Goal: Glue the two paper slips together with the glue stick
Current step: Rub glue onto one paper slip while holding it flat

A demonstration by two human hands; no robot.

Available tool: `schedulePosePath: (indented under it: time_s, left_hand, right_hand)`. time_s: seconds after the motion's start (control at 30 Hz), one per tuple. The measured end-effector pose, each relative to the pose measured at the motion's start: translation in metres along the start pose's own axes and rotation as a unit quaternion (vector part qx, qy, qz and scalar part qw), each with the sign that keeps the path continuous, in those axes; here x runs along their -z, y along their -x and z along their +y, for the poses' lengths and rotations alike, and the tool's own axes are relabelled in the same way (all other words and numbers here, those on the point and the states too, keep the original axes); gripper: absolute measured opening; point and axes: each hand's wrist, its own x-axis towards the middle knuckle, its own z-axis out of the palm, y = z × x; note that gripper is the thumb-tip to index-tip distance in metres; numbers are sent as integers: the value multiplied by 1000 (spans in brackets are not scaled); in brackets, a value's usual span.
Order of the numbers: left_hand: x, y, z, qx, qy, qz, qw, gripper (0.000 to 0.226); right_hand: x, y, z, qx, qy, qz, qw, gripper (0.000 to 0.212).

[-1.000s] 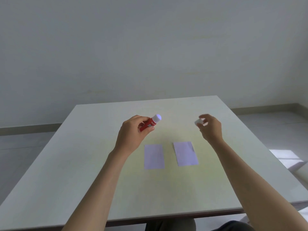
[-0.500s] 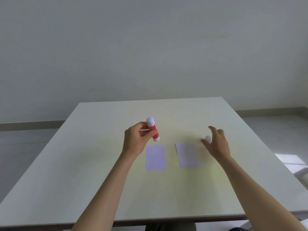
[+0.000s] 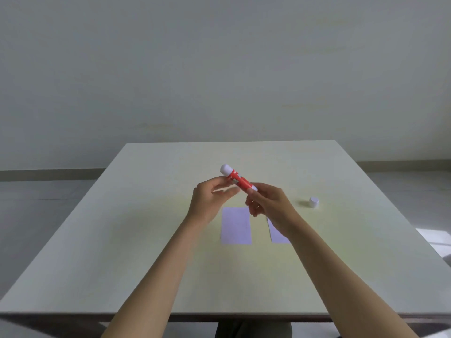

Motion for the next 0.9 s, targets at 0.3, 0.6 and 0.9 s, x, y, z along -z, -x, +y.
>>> schedulePosePath:
  time_s: [0.3, 0.6, 0.9]
  left_hand:
    - [34, 9, -67, -110, -552, -301, 770, 77]
    - [24, 5, -75, -79, -480, -316, 815, 70]
    - [21, 4, -78, -57, -448, -321, 832, 71]
  right_hand:
    - [32, -4, 16, -27, -25, 107, 994, 26]
    - [29, -4, 25, -43, -14, 107, 993, 24]
    - [32, -8, 32, -34, 57, 129, 989, 13]
